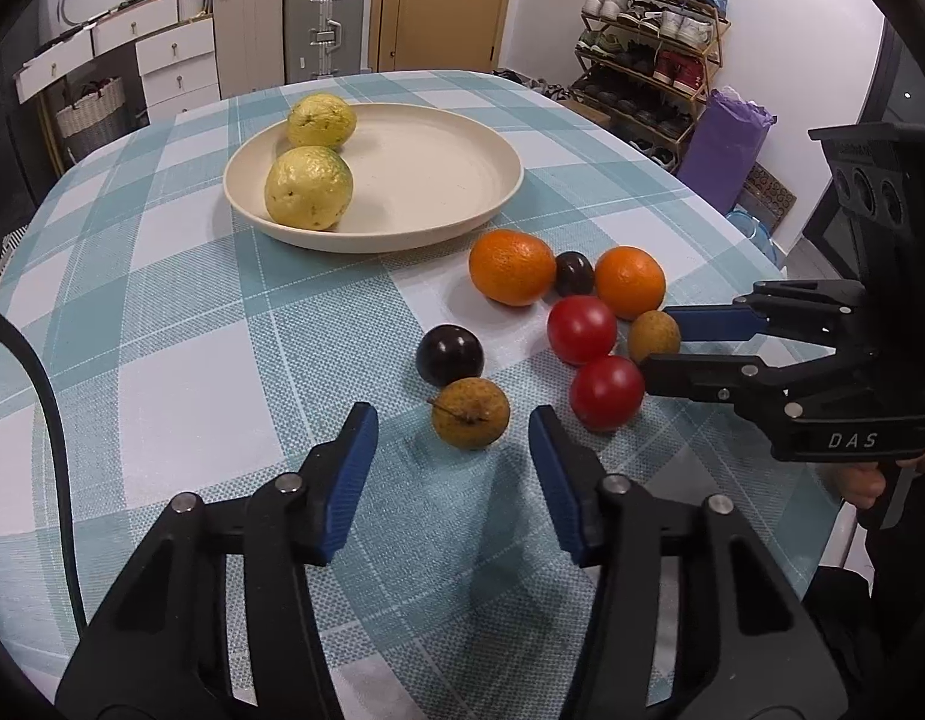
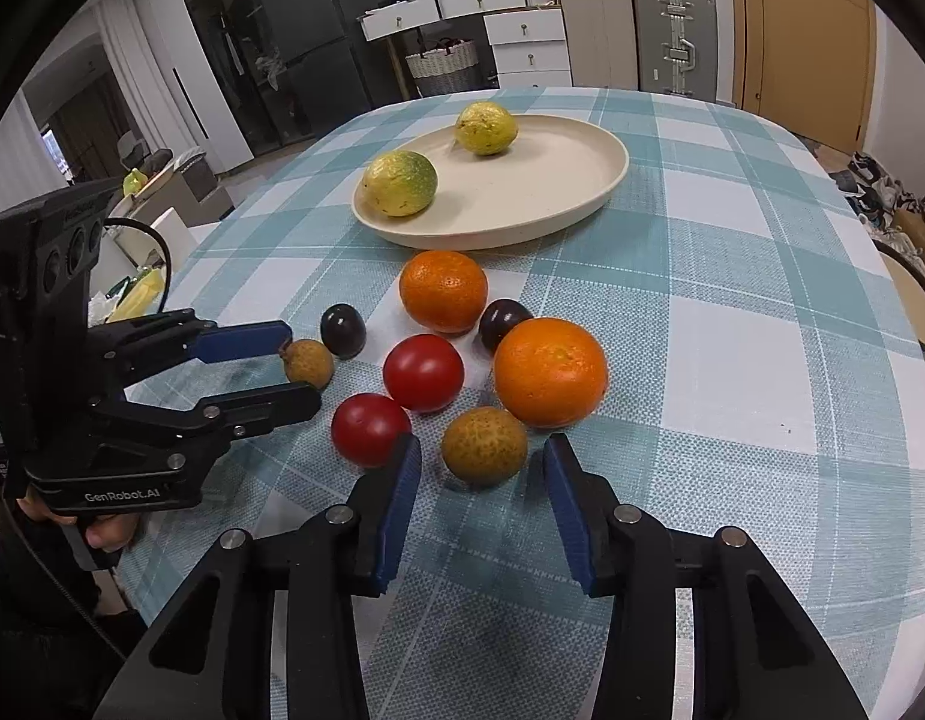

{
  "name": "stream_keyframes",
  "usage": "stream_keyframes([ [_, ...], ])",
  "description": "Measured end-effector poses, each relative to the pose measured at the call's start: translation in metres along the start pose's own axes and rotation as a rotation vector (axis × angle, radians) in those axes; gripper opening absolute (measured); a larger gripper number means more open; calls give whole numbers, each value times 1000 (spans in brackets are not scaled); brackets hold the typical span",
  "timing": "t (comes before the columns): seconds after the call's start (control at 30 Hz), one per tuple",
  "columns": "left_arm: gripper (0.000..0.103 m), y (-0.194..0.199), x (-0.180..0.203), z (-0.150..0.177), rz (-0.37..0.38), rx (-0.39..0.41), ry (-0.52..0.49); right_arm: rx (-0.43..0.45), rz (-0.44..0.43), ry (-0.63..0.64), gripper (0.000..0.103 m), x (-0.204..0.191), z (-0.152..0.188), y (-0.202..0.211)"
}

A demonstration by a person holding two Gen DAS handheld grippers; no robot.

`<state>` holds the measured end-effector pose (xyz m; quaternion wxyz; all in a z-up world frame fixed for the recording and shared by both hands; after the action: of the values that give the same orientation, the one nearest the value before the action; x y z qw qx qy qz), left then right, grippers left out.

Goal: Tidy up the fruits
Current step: 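Grasp a brown longan with the left gripper while the right gripper grasps another longan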

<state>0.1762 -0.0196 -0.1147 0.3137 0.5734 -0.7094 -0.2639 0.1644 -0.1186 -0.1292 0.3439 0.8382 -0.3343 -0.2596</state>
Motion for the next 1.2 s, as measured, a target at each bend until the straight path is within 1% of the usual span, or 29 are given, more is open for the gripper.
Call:
stream_keyframes([
  [0.03, 44, -1, 0, 0, 3, -5, 6, 2, -8, -3, 42, -1, 0, 0],
  [0.1, 41, -2, 0, 1, 4, -8, 6, 1, -15, -5, 42, -1, 0, -1],
  [0.17, 37, -2, 2, 1, 19, -9, 6, 2, -11, -4, 38, -2, 0, -1],
  [0.23, 30, -2, 2, 1, 21, -9, 8, 5, -12, -4, 37, -2, -1, 0],
  [0.33, 24, -2, 3, 1, 37, -9, 7, 2, -9, 2, 33, -3, -1, -1],
  [0.4, 24, -2, 3, 1, 35, -9, 6, 2, -3, 5, 30, -3, -1, -2],
  [0.57, 24, 1, 5, 1, 42, 3, 1, 4, -3, 20, 29, -5, 0, -2],
  [0.7, 24, 7, 5, -3, 43, 34, -7, 25, -7, 29, 29, -7, -4, 3],
  [0.97, 24, 24, -6, -17, 24, 117, 27, 128, -51, 3, 29, -8, -18, 19],
  [1.1, 24, 34, -18, -26, -4, 162, 42, 191, -56, -10, 29, -8, -28, 30],
  [1.2, 24, 39, -30, -33, -22, 179, 64, 225, -45, -26, 29, -5, -35, 34],
])
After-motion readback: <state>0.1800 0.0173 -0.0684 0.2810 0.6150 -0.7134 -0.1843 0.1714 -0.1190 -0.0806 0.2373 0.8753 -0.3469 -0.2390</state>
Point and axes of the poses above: each gripper's, at about its wrist camera, not at the fingertips, and y roughly against the way its jaws point, x to its right, z to its underside, the point moved 9 cm from there along -y, roughly the way its jaws point, and after that the axes turned 3 degrees about x, right-handed, at the moved point
